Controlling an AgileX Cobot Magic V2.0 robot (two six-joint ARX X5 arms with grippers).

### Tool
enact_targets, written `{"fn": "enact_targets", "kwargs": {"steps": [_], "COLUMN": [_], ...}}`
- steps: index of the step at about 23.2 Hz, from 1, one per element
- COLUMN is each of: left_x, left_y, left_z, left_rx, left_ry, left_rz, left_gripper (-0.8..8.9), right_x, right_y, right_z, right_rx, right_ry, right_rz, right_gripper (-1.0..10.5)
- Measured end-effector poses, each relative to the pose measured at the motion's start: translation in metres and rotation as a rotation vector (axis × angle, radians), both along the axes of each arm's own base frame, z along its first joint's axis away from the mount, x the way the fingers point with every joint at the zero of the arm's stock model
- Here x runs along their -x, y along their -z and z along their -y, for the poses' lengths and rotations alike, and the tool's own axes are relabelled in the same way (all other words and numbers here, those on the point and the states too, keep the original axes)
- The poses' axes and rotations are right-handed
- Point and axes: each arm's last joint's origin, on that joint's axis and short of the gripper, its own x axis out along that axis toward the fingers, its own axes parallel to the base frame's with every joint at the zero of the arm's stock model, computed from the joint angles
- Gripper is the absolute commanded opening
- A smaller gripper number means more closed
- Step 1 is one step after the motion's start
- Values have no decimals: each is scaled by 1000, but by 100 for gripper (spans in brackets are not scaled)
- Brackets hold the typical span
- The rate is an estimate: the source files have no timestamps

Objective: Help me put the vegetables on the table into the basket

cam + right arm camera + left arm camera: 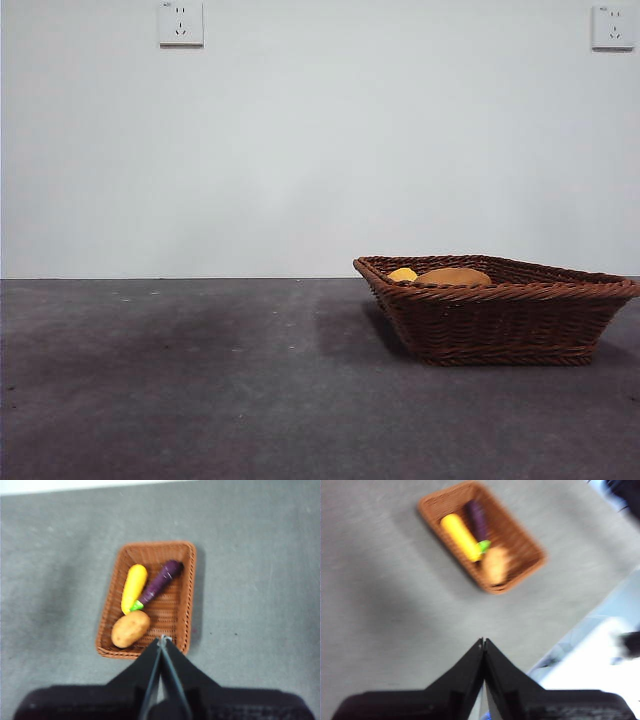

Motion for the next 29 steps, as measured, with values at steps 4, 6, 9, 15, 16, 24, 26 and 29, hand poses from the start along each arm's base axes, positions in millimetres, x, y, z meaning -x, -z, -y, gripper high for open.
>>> {"fn": "enact_targets", "kwargs": {"steps": [4, 6, 9, 15, 16, 24, 26, 29], "left_x": [-16, -16, -13, 13, 16, 26, 27, 29], "left_y": [20, 53, 126, 252, 265, 313, 312, 310], "left_z": [-14, -24, -47, -65, -67, -74, -76, -78], "left_rx": [13, 67, 81, 38, 37, 79, 71, 64], "left_ry": [-52, -44, -174, -281, -301, -507, -546, -593], "left_rz": [265, 409, 607, 595, 583, 511, 526, 555], "left_gripper": [-4, -4, -4, -4, -4, -4, -4, -4], "right_x": [-32, -49, -73, -109, -115, -147, -153, -158], "right_y": [10, 16, 27, 42, 44, 52, 52, 49], "right_z": [1, 1, 2, 3, 3, 3, 3, 3], "right_rx": [12, 11, 13, 22, 22, 22, 22, 23], "right_ry": [14, 14, 15, 24, 24, 24, 25, 26], "right_rz": [-90, -138, -207, -254, -255, -188, -157, -104], "right_gripper": [1, 1, 1, 1, 1, 1, 1, 1]}}
